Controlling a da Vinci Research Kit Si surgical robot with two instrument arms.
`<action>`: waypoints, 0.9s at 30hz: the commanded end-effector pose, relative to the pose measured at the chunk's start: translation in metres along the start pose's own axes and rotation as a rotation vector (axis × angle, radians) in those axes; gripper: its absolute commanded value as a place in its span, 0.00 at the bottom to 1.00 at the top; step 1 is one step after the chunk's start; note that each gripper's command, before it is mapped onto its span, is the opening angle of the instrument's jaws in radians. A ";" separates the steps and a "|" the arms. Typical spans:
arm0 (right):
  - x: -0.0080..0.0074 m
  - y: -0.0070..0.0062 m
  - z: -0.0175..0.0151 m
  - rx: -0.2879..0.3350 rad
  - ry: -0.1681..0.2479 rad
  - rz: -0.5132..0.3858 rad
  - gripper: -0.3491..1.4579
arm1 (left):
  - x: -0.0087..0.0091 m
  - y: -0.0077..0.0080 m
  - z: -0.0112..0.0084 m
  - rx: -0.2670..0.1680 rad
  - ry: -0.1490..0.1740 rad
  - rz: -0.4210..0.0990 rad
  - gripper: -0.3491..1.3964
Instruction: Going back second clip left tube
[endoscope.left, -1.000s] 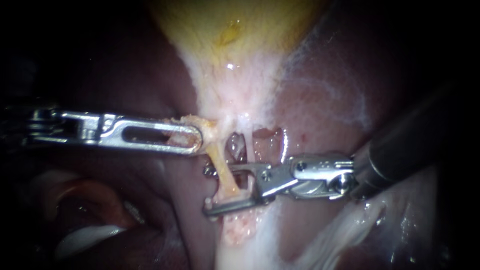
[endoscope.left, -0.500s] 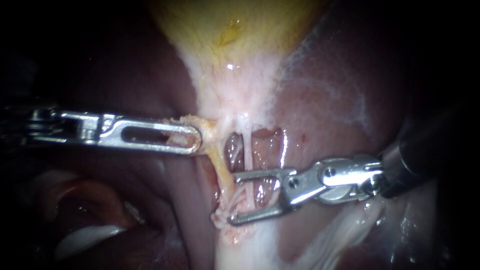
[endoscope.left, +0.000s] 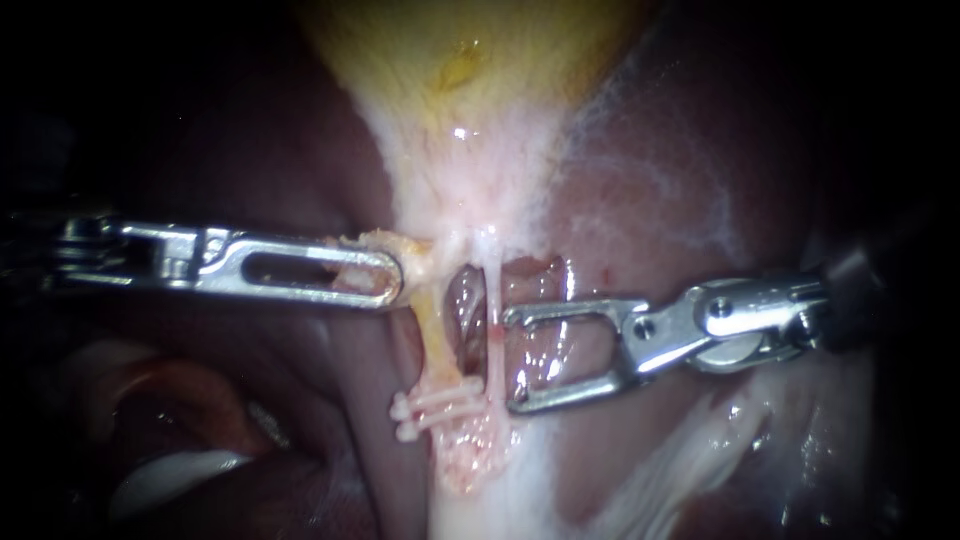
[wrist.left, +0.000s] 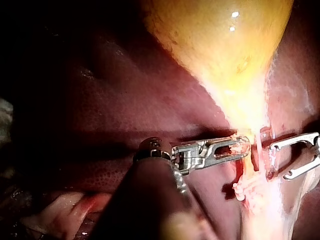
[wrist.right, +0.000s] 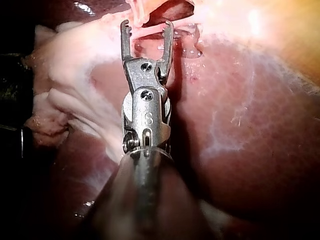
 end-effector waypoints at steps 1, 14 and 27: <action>0.0003 0.0001 -0.0005 -0.002 0.000 -0.007 0.47 | 0.0000 0.0000 0.0000 0.000 0.000 0.000 0.00; 0.0027 0.0010 -0.0069 -0.046 -0.007 -0.034 0.47 | 0.0000 0.0002 0.0001 0.000 0.000 0.001 0.00; 0.0029 0.0008 -0.0077 -0.046 -0.007 -0.037 0.47 | -0.0002 0.0028 0.0021 -0.002 -0.008 0.010 0.00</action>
